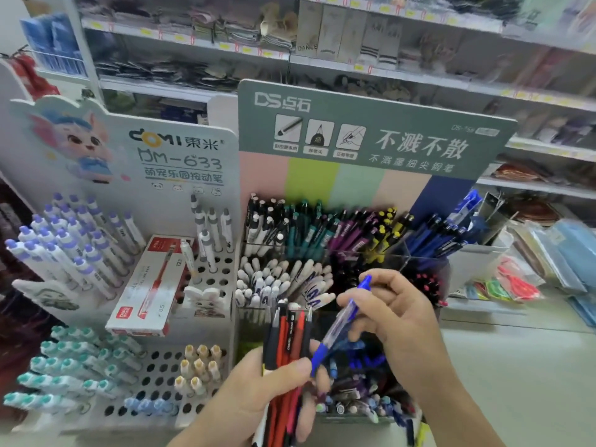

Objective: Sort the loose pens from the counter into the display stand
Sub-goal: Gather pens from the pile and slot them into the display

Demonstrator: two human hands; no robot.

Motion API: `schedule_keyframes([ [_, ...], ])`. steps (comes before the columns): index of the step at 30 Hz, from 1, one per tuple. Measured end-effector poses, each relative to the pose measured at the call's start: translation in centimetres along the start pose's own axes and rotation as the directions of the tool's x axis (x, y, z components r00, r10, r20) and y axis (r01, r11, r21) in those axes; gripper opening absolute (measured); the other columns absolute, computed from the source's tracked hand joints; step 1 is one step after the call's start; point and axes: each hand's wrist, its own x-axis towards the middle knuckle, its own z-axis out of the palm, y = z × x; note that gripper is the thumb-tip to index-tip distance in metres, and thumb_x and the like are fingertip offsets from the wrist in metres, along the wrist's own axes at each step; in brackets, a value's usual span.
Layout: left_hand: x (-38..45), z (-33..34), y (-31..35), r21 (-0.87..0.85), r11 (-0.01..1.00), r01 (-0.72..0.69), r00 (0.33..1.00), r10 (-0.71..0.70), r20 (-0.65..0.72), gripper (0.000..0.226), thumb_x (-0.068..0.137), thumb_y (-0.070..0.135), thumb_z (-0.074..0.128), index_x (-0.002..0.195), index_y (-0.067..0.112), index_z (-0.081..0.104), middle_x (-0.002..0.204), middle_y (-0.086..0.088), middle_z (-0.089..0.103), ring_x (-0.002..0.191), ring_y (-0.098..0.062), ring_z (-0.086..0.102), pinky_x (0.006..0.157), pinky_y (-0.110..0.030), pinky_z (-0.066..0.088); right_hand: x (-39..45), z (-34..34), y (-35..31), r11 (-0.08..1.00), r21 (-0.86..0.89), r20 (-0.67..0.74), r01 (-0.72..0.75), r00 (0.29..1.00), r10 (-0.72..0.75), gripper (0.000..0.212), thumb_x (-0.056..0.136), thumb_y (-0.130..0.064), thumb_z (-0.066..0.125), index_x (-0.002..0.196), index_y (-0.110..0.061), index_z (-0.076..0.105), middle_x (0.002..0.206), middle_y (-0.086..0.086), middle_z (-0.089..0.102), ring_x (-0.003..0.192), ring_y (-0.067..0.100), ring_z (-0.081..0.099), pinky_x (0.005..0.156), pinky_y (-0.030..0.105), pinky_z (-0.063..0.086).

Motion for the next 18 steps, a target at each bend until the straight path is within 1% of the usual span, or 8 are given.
schedule_keyframes([
  [1, 0.0, 0.2, -0.2, 0.033, 0.999, 0.015, 1.0, -0.015, 0.018, 0.041, 0.078, 0.021, 0.078, 0.105, -0.005, 0.064, 0.079, -0.022, 0.066, 0.045, -0.027, 0.058, 0.047, -0.028, 0.049, -0.5, -0.3, -0.2, 0.999, 0.021, -0.104, 0.034, 0.994, -0.032, 0.039, 0.075, -0.023, 0.072, 0.106, -0.003, 0.059, 0.085, 0.019, 0.076, 0.06, 0.028, 0.063, 0.055, 0.032, 0.056],
  [3, 0.2, 0.5, -0.8, 0.082, 0.996, 0.047, 0.999, -0.049, 0.019, 0.039, 0.084, 0.019, 0.072, 0.106, -0.009, 0.056, 0.071, -0.016, 0.065, 0.045, -0.025, 0.056, 0.047, -0.026, 0.047, -1.8, -0.7, -0.3, 0.995, -0.009, -0.213, 0.101, 0.972, -0.1, 0.041, 0.075, -0.023, 0.073, 0.11, -0.008, 0.058, 0.083, 0.02, 0.074, 0.057, 0.03, 0.065, 0.055, 0.033, 0.057],
  [6, 0.9, 0.7, -1.5, 0.073, 0.996, 0.06, 0.995, -0.054, -0.081, 0.057, 0.069, 0.021, 0.082, 0.112, -0.009, 0.057, 0.074, -0.021, 0.062, 0.042, -0.027, 0.053, 0.044, -0.03, 0.047, -3.5, -1.0, 0.3, 0.988, -0.023, -0.312, 0.155, 0.938, -0.155, 0.042, 0.073, -0.025, 0.074, 0.108, -0.008, 0.059, 0.081, 0.02, 0.074, 0.057, 0.034, 0.068, 0.052, 0.032, 0.057],
  [8, 1.3, 0.9, -1.7, 0.044, 0.998, 0.048, 0.989, -0.041, -0.145, 0.061, 0.064, 0.02, 0.083, 0.112, -0.008, 0.059, 0.072, -0.021, 0.06, 0.041, -0.027, 0.052, 0.042, -0.032, 0.047, -4.0, -1.7, 0.7, 0.987, -0.014, -0.386, 0.159, 0.91, -0.152, 0.037, 0.074, -0.02, 0.074, 0.104, -0.003, 0.059, 0.081, 0.017, 0.076, 0.058, 0.034, 0.069, 0.051, 0.031, 0.057],
  [10, 1.4, 1.3, -1.9, -0.034, 0.999, 0.031, 0.981, -0.036, -0.19, 0.054, 0.068, 0.013, 0.078, 0.115, -0.008, 0.059, 0.07, -0.02, 0.058, 0.042, -0.028, 0.051, 0.043, -0.033, 0.047, -4.1, -2.5, 0.9, 0.988, 0.037, -0.462, 0.15, 0.879, -0.116, 0.032, 0.077, -0.018, 0.071, 0.101, 0.001, 0.059, 0.083, 0.015, 0.077, 0.061, 0.031, 0.072, 0.053, 0.03, 0.058],
  [13, 1.6, 1.7, -2.4, -0.143, 0.99, 0.012, 0.968, -0.047, -0.245, 0.054, 0.07, 0.01, 0.07, 0.12, -0.005, 0.058, 0.075, -0.021, 0.057, 0.05, -0.031, 0.055, 0.047, -0.037, 0.05, -4.2, -3.7, 1.1, 0.983, 0.082, -0.577, 0.163, 0.812, -0.086, 0.024, 0.081, -0.021, 0.069, 0.096, -0.006, 0.057, 0.085, 0.011, 0.079, 0.07, 0.026, 0.075, 0.06, 0.028, 0.06],
  [16, 1.2, 2.0, -2.8, -0.134, 0.991, 0.019, 0.961, -0.055, -0.272, 0.058, 0.068, 0.005, 0.07, 0.123, -0.003, 0.055, 0.077, -0.023, 0.06, 0.058, -0.035, 0.061, 0.052, -0.042, 0.055, -4.4, -4.5, 1.2, 0.985, 0.041, -0.626, 0.165, 0.773, -0.103, 0.02, 0.082, -0.022, 0.069, 0.094, -0.012, 0.058, 0.084, 0.009, 0.079, 0.071, 0.025, 0.075, 0.064, 0.029, 0.062],
  [18, 0.7, 1.8, -2.9, -0.129, 0.991, 0.025, 0.958, -0.061, -0.282, 0.059, 0.07, 0.003, 0.08, 0.123, -0.002, 0.054, 0.076, -0.024, 0.06, 0.058, -0.036, 0.062, 0.053, -0.043, 0.056, -4.8, -4.8, 1.6, 0.989, 0.013, -0.602, 0.147, 0.791, -0.109, 0.018, 0.081, -0.017, 0.072, 0.092, -0.01, 0.06, 0.086, 0.009, 0.078, 0.067, 0.028, 0.074, 0.062, 0.029, 0.061],
])
